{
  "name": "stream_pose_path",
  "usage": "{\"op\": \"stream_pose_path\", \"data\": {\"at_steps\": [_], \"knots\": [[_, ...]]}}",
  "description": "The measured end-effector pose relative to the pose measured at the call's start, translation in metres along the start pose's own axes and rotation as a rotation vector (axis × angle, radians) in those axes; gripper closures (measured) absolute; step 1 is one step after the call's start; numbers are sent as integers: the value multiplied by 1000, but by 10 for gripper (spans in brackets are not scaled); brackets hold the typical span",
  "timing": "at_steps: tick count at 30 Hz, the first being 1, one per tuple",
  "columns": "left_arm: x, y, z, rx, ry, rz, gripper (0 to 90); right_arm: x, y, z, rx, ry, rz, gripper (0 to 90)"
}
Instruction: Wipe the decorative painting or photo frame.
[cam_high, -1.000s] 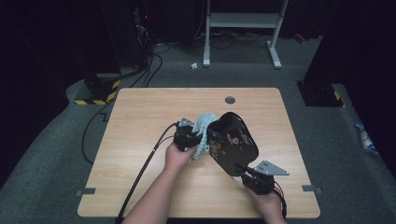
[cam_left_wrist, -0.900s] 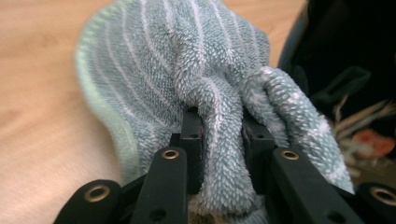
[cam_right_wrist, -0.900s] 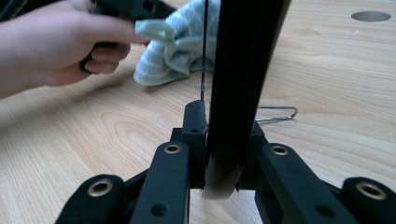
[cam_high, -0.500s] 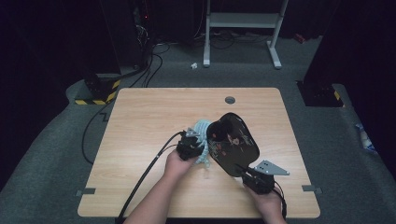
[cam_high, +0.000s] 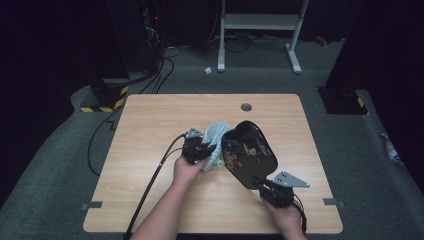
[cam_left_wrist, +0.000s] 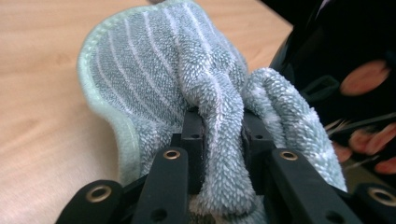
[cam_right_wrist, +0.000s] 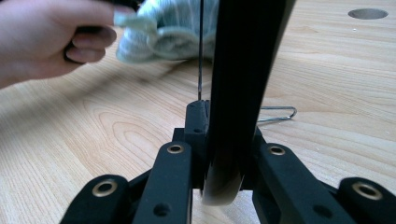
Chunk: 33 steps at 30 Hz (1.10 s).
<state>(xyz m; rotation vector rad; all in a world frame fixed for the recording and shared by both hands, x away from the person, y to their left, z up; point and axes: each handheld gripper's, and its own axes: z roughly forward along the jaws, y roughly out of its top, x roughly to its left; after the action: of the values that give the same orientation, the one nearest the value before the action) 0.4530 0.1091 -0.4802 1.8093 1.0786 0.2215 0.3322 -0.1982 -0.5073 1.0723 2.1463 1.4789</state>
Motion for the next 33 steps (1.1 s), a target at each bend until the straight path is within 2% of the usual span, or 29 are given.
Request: {"op": "stream_pose_path", "data": {"at_steps": [6,14,20,27,33], "knots": [[-1,14,-12,-55,-24,3,752,0,0,0,1,0,0,800],[-13,31,-28,-126,-50,42,753,0,0,0,2,1,5,800],[-27,43,-40,-176,-96,80,754,0,0,0,2,0,6,800],[-46,58,-50,-217,-168,126,754,0,0,0,1,-1,7,800],[-69,73,-60,-251,-202,197,754,0,0,0,2,-1,9,800]]}}
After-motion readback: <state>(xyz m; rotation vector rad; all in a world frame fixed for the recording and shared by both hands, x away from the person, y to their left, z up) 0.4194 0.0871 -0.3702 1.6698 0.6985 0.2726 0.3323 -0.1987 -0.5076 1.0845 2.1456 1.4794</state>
